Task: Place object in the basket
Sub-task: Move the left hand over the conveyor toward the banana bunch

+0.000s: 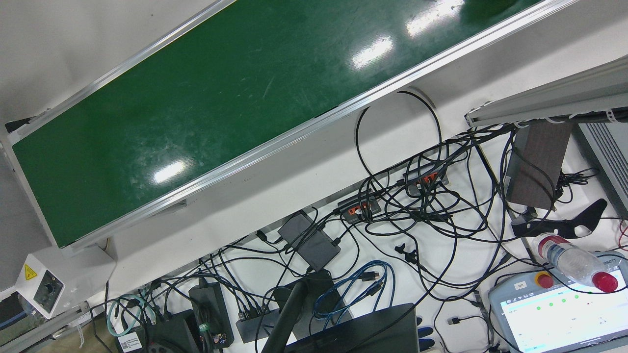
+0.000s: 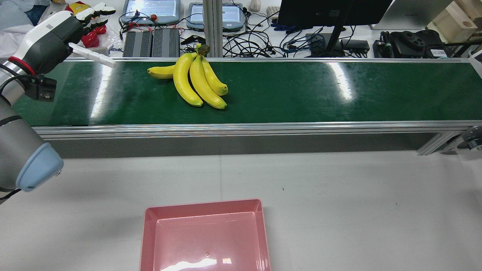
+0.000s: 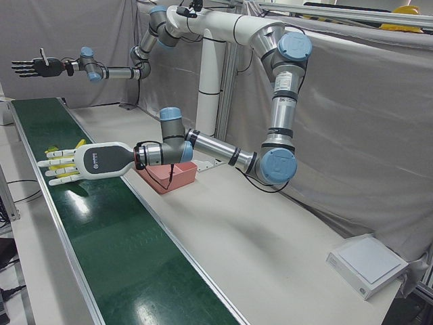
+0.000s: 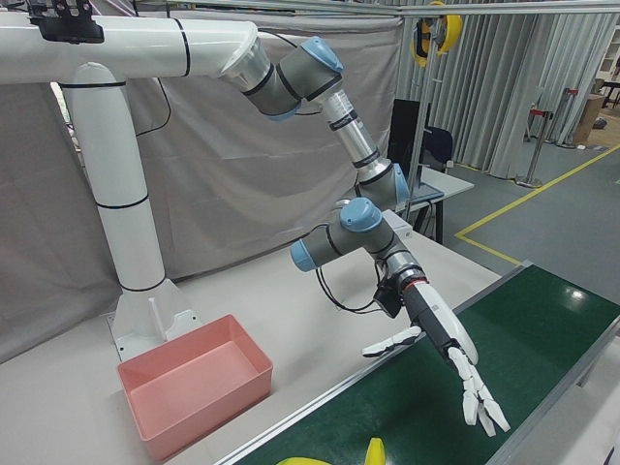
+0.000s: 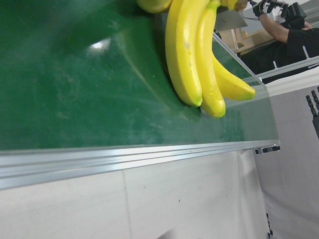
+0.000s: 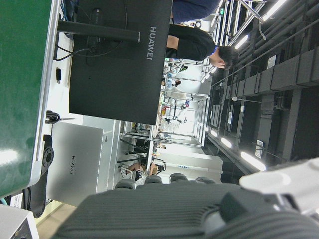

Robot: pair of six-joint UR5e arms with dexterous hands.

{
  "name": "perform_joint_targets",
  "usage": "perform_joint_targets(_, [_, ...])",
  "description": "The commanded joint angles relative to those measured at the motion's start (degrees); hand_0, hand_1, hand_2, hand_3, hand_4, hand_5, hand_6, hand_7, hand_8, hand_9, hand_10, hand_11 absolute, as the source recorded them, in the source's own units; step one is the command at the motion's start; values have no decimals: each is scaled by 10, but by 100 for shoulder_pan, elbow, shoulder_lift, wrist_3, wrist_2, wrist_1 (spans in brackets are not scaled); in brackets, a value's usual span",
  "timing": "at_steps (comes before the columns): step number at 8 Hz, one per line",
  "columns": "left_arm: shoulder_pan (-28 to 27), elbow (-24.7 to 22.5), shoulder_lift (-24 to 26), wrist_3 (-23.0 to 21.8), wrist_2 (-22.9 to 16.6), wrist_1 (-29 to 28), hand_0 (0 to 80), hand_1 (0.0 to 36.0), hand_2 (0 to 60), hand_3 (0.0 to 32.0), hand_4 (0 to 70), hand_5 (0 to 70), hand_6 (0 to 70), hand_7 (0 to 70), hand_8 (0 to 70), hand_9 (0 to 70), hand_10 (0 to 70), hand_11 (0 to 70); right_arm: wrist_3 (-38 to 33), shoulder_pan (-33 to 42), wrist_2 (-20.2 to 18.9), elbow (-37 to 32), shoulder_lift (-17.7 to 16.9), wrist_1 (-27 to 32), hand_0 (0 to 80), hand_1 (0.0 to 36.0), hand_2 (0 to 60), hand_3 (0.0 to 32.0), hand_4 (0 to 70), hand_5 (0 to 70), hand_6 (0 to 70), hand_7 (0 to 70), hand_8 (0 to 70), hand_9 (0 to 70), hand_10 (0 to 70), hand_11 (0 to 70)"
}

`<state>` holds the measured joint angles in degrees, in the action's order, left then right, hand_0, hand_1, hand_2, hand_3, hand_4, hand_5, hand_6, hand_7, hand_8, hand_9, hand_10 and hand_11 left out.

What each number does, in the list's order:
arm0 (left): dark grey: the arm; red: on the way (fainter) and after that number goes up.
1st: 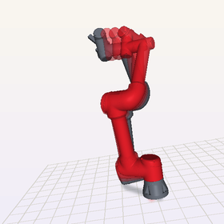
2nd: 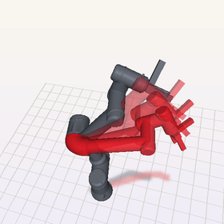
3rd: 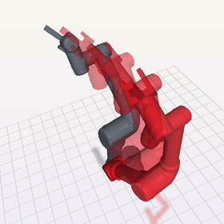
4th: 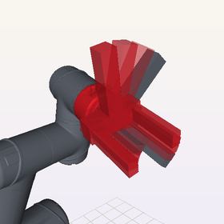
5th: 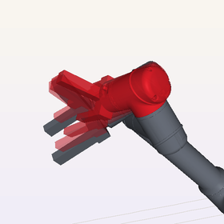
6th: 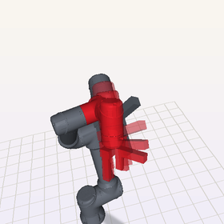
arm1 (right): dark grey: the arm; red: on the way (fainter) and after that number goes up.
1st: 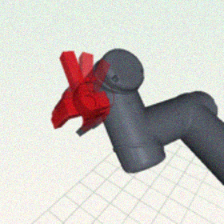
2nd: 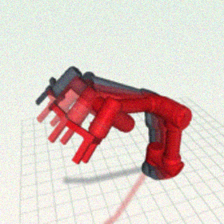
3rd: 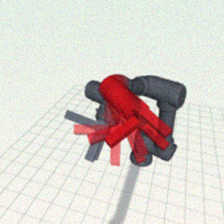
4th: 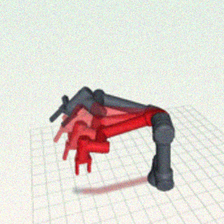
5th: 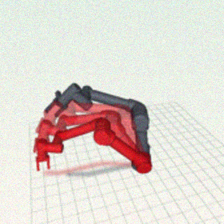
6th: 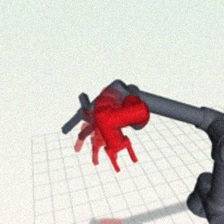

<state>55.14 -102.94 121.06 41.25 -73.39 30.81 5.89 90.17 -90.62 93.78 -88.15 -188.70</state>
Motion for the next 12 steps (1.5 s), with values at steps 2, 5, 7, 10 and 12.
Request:
perform_joint_targets(2, [-258,903,478,190,167,-197,520,124,0,50,97,174,14,59,109,88,25,51,0,0,0,0,0,0,0,0,0,0,0,0,0,0,0,0,0,0])
perform_joint_targets(5, [-276,1188,612,208,167,-357,527,130,0,40,108,183,16,59,110,91,25,51,0,9,0,0,0,0,0,0,0,0,0,0,0,0,0,0,0,0])
perform_joint_targets(7, [-415,1215,620,208,158,-339,530,134,0,24,115,192,18,59,108,90,25,51,0,9,0,0,0,0,0,0,0,0,0,0,0,0,0,0,0,0])
perform_joint_targets(10, [-460,1311,839,454,158,-191,528,134,0,24,110,197,19,58,114,90,19,43,0,9,0,0,0,0,0,0,0,0,0,0,0,0,0,0,0,0])
perform_joint_targets(12, [-417,1311,866,524,158,-41,535,143,0,16,113,216,23,60,117,88,17,41,0,9,0,9,0,0,0,0,0,0,0,0,0,0,0,0,0,0])
